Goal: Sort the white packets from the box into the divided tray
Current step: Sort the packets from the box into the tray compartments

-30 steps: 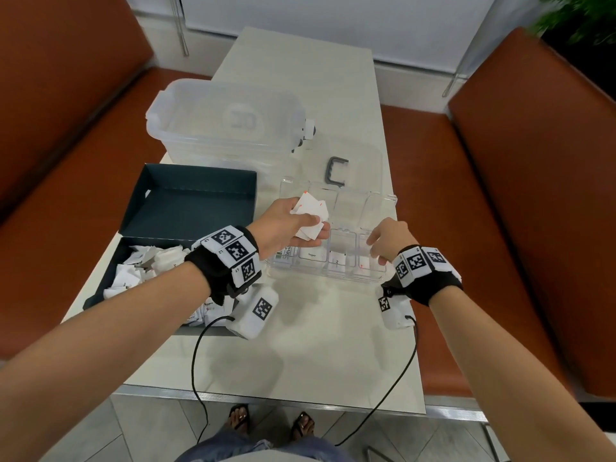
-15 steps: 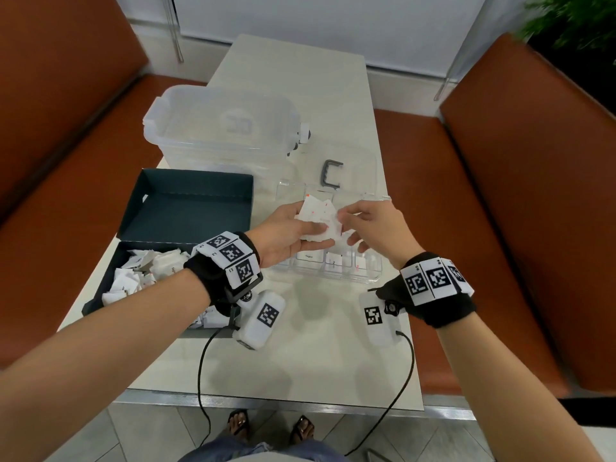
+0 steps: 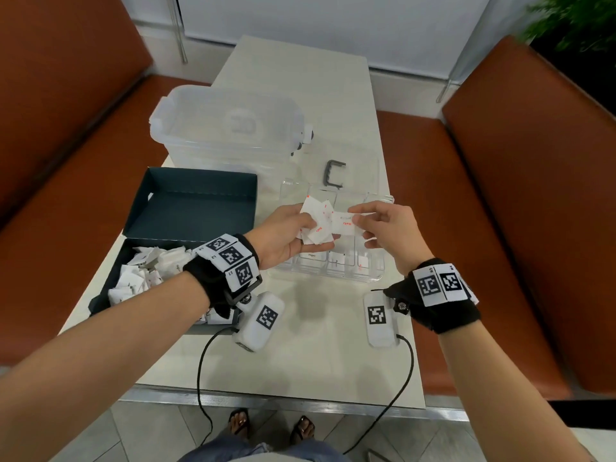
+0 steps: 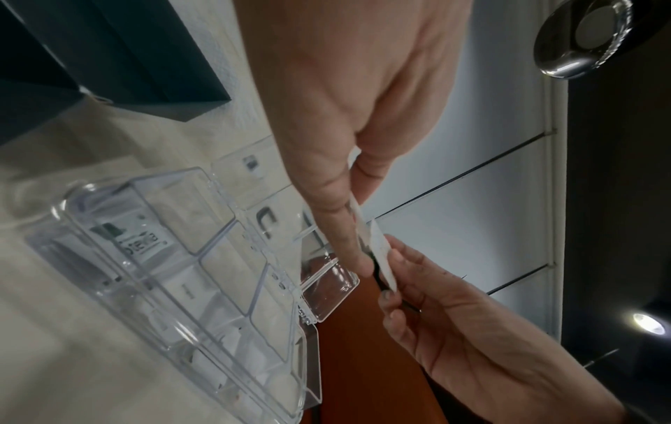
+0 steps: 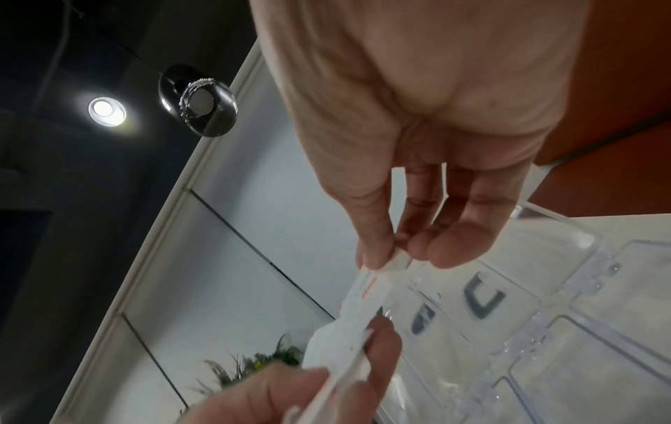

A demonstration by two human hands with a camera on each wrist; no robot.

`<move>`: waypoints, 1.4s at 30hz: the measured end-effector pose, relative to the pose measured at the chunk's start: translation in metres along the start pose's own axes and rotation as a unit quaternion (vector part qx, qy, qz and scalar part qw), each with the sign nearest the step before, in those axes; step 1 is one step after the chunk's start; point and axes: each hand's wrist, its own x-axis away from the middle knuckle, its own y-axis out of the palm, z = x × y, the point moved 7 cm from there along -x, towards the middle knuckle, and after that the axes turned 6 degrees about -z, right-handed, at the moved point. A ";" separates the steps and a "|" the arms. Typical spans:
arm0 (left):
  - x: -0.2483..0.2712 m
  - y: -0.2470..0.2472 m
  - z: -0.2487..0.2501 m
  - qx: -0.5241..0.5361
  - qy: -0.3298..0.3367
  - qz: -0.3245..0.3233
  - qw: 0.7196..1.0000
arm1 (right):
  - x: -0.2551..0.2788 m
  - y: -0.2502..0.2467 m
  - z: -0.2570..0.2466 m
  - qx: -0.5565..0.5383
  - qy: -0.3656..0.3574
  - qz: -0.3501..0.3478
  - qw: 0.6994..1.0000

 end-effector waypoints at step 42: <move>-0.011 -0.012 -0.005 -0.010 0.048 0.010 0.999 | -0.056 -0.003 0.064 0.485 0.153 -0.045 0.860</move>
